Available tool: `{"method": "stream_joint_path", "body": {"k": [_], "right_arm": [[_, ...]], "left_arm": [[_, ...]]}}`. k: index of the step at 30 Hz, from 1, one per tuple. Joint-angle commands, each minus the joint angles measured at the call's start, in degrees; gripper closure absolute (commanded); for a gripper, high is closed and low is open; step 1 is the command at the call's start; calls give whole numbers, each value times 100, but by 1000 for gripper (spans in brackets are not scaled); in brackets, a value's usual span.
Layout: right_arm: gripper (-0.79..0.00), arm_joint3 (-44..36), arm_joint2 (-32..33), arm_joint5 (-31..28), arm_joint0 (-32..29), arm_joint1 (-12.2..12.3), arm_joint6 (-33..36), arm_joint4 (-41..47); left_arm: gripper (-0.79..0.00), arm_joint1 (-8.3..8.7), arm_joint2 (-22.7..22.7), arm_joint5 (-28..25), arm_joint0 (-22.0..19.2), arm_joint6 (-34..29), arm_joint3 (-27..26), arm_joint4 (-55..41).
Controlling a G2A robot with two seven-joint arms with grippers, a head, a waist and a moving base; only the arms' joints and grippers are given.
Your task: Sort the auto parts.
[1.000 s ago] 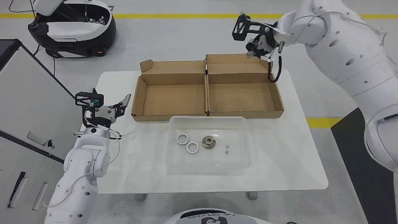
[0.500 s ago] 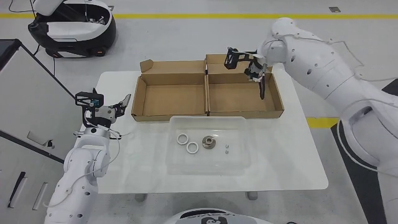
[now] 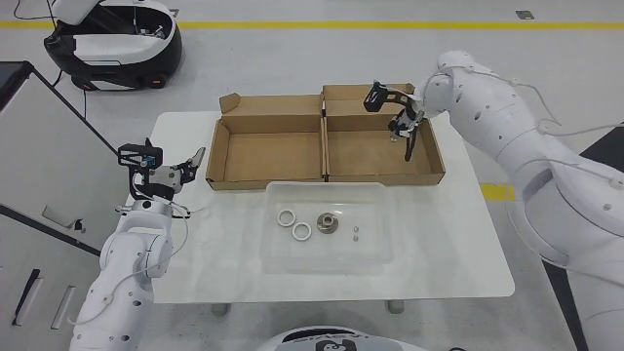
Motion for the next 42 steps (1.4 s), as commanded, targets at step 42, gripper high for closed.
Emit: {"method": "stream_joint_path", "body": {"k": [42], "right_arm": [[-191,1461,148,200,-607,-444,-938,-1145]], "left_arm": [[-785,0,0,0,0,0,0,0]]}}
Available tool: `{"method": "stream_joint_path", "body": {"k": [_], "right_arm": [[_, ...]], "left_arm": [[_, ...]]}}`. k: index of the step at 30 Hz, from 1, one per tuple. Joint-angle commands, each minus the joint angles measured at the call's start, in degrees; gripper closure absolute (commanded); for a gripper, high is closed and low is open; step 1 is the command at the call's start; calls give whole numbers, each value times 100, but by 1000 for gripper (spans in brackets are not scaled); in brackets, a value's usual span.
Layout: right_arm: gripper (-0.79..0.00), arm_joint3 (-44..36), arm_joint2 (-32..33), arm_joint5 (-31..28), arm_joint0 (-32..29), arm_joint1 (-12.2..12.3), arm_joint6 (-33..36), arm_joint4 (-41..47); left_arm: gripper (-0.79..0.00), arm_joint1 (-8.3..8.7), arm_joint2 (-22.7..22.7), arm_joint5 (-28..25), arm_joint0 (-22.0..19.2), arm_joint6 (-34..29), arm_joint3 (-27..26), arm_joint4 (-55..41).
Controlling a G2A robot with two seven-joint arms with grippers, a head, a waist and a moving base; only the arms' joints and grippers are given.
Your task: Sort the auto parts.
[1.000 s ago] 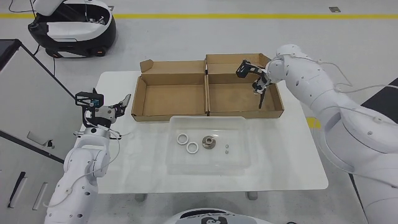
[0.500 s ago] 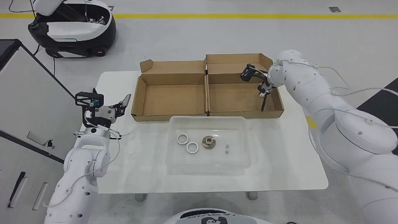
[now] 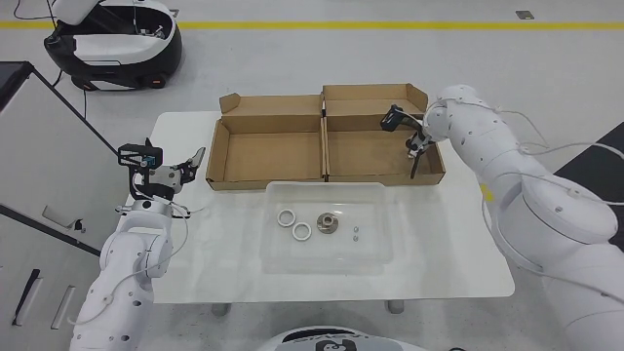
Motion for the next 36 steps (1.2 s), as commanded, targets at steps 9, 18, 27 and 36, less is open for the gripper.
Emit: {"method": "stream_joint_path", "body": {"k": [9,18,27,36], "right_arm": [[-286,40,130,-48,-16,-17,48,22],[-785,-13,268,-148,202,53,-152,-99],[-785,-606,518,-1101,653,330,-190,-135],[-785,-2600,956,-1153,669,935,649,129]], "left_arm": [[-785,0,0,0,0,0,0,0],[-785,0,0,0,0,0,0,0],[-785,0,0,0,0,0,0,0],[-785,0,0,0,0,0,0,0]]}}
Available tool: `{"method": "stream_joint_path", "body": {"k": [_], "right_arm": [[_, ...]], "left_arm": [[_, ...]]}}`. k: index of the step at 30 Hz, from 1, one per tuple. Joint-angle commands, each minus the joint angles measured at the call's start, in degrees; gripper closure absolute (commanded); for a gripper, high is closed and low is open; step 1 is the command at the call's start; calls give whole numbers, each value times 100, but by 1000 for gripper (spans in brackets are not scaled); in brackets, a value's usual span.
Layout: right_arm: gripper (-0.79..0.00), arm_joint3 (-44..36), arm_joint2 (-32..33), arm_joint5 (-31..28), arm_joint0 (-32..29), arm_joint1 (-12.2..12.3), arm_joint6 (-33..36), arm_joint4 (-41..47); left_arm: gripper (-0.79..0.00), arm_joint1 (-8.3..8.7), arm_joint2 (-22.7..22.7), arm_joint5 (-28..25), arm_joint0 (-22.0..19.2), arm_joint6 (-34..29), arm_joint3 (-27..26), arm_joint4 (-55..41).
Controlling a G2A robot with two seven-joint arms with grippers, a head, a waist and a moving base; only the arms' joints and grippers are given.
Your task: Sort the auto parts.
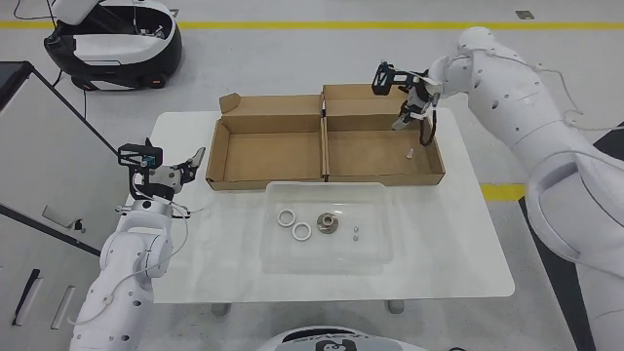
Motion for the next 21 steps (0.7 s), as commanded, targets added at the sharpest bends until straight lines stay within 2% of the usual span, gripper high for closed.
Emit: {"method": "stream_joint_path", "body": {"k": [1,5,8,11,16,21], "right_arm": [[-785,-733,122,228,-118,196,253,150],[-785,-2194,327,769,-383,622,794,417],[-785,-3554,519,1324,-669,1051,1349,666],[-785,-4553,682,1711,-905,1417,1736,954],[-785,-5751,862,2157,-1133,1908,2183,1405],[-785,-6513,840,2372,-1198,2246,2398,1768]], "left_arm": [[-785,0,0,0,0,0,0,0],[-785,0,0,0,0,0,0,0],[-785,0,0,0,0,0,0,0],[-785,0,0,0,0,0,0,0],[-785,0,0,0,0,0,0,0],[-785,0,0,0,0,0,0,0]]}}
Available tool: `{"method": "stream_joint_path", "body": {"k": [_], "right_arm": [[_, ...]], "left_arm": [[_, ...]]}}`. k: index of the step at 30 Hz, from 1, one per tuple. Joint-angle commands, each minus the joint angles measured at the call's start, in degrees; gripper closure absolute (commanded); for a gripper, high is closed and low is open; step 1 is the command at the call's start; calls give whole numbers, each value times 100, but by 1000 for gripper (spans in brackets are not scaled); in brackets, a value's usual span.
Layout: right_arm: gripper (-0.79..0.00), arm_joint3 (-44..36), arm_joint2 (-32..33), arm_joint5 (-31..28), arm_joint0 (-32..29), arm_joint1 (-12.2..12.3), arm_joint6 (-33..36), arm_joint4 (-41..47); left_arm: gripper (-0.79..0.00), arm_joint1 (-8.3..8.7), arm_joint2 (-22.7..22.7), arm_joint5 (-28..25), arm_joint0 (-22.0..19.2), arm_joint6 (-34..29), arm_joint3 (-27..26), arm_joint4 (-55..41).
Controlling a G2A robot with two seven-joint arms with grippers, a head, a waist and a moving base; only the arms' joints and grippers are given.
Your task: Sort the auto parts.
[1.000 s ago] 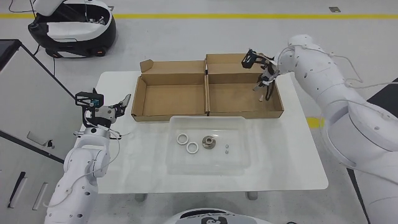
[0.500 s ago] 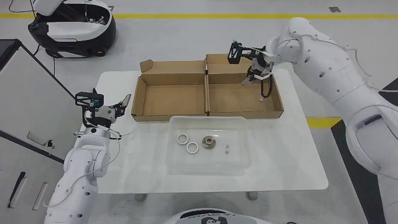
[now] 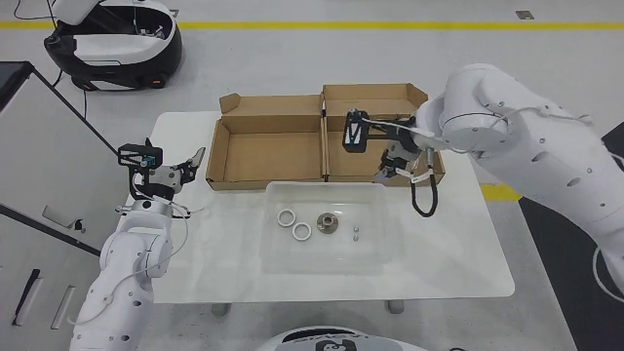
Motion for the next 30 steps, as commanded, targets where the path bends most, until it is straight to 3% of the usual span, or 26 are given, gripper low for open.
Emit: {"method": "stream_joint_path", "body": {"k": [1,7,15,25,30], "right_arm": [[-785,-260,-47,66,-8,110,66,104],[-785,-784,-399,210,-46,314,210,166],[-785,-1173,-919,299,16,314,299,35],[-782,-1059,-1521,244,446,14,244,130],[-677,-875,-1908,217,662,-219,217,135]], "left_arm": [[-785,0,0,0,0,0,0,0],[-785,0,0,0,0,0,0,0],[-785,0,0,0,0,0,0,0],[-785,0,0,0,0,0,0,0],[-785,0,0,0,0,0,0,0]]}}
